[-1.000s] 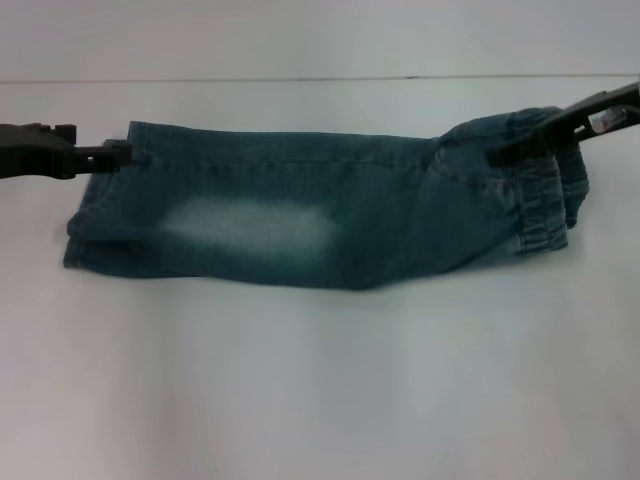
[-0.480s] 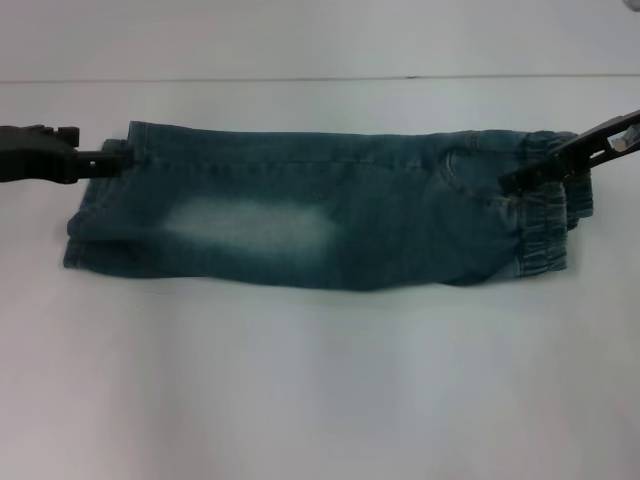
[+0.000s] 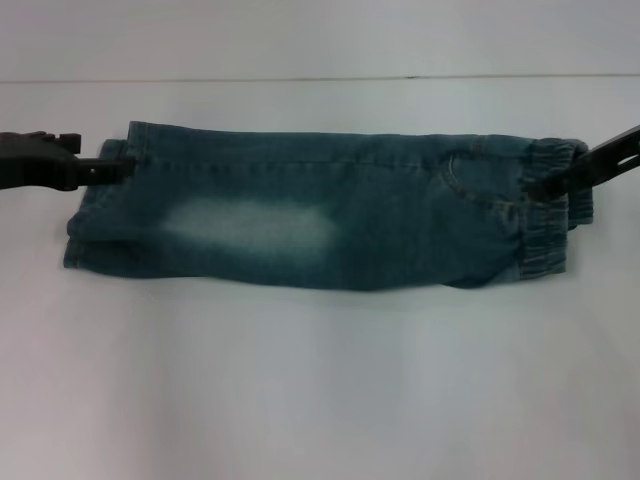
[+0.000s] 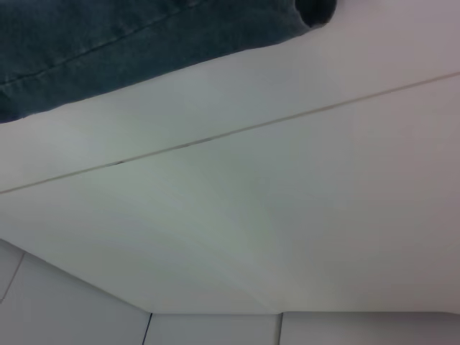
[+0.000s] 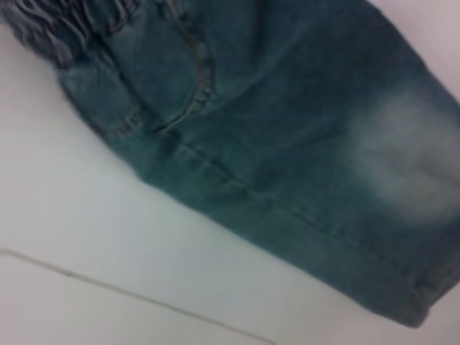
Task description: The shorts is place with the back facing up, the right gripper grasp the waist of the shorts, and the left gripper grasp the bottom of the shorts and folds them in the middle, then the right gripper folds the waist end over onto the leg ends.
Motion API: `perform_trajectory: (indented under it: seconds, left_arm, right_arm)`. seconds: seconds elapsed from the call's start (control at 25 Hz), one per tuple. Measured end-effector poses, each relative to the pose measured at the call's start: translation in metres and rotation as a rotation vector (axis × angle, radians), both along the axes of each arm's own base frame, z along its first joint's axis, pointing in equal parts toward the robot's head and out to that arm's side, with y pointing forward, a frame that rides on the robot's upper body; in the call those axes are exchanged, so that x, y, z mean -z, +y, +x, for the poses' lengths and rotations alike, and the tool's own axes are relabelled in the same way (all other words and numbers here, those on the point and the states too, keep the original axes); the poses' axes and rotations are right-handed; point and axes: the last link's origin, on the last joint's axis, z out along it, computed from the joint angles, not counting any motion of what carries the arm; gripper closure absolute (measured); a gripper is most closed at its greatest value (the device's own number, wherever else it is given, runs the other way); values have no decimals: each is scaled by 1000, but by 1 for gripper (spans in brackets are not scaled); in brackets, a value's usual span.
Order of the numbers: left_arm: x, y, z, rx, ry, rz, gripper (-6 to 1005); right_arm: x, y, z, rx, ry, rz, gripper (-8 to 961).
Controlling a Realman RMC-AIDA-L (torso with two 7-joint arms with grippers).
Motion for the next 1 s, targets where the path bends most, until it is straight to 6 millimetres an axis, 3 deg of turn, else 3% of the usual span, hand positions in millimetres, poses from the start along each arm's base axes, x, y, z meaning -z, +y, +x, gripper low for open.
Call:
perform_trajectory:
  seconds: [0.2,0.48,0.8,1.0]
  left_arm:
    - [-2,1,2,10,5,3,76]
    - [-2,2,5,18,6,2,76]
    - [2,-6,7,74,-35,-31,76]
    - [5,-23,8,168,-101,-90,76]
  right_arm:
    - [-17,7,-4,-50,1,61,28]
    - [-12,10,-11,-84,-11,47,28]
    - [-11,0,2,-98,43,46,28]
    - [-6,-14,8,-175,149,54,28]
